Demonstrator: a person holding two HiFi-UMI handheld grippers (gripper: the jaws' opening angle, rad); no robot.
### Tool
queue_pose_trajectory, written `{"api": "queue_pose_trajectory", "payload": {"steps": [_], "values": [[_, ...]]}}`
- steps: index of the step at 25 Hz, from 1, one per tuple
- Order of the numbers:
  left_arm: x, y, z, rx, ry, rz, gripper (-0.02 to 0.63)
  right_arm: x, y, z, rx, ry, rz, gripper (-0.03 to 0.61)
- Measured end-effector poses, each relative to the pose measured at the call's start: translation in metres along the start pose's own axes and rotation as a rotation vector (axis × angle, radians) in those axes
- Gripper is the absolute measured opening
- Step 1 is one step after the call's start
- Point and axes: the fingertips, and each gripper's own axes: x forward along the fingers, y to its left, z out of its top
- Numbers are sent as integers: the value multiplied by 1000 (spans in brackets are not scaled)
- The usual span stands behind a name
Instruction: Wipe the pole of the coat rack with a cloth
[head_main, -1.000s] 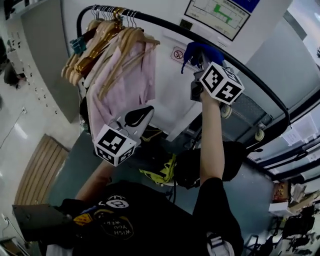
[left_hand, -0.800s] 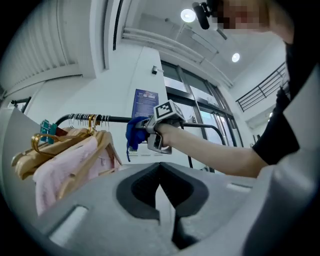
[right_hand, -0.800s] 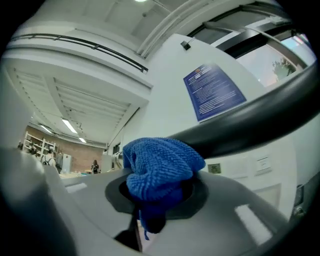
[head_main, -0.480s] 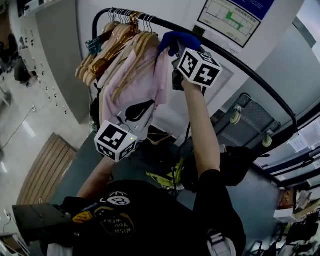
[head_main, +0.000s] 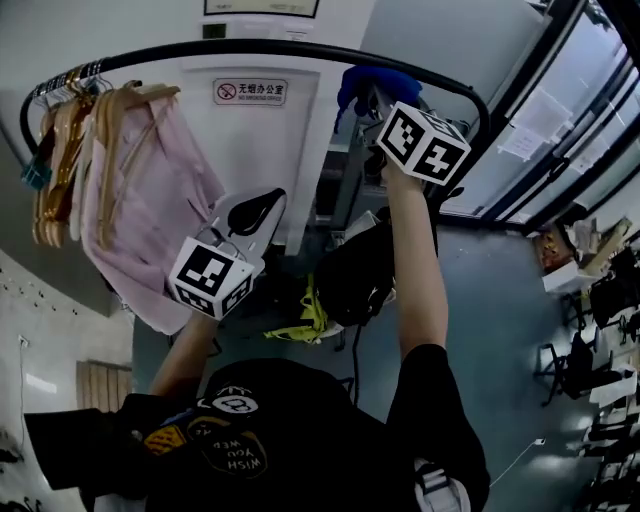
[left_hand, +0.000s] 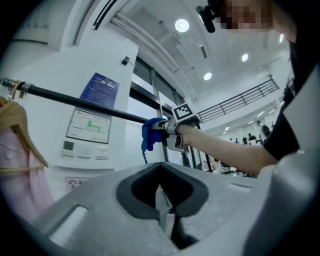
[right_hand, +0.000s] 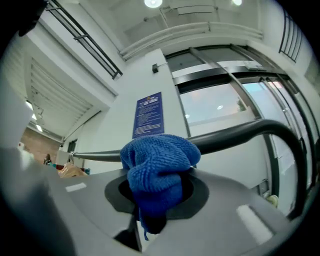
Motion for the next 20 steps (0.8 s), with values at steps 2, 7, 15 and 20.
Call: {"api": "queue_pose_trajectory", "payload": {"steps": [2, 7, 15, 20], "values": [[22, -28, -1, -6, -5, -82, 3, -25, -47, 9, 24, -10, -76, 89], [46, -51, 3, 33, -9, -127, 3, -66, -130, 29, 49, -34, -253, 87], [13, -18, 9, 23, -4, 16, 3, -6, -51, 3, 71, 23, -89, 80], [-49, 28, 8, 26, 21, 218, 3, 65, 70, -18, 103, 61, 140, 80]]}}
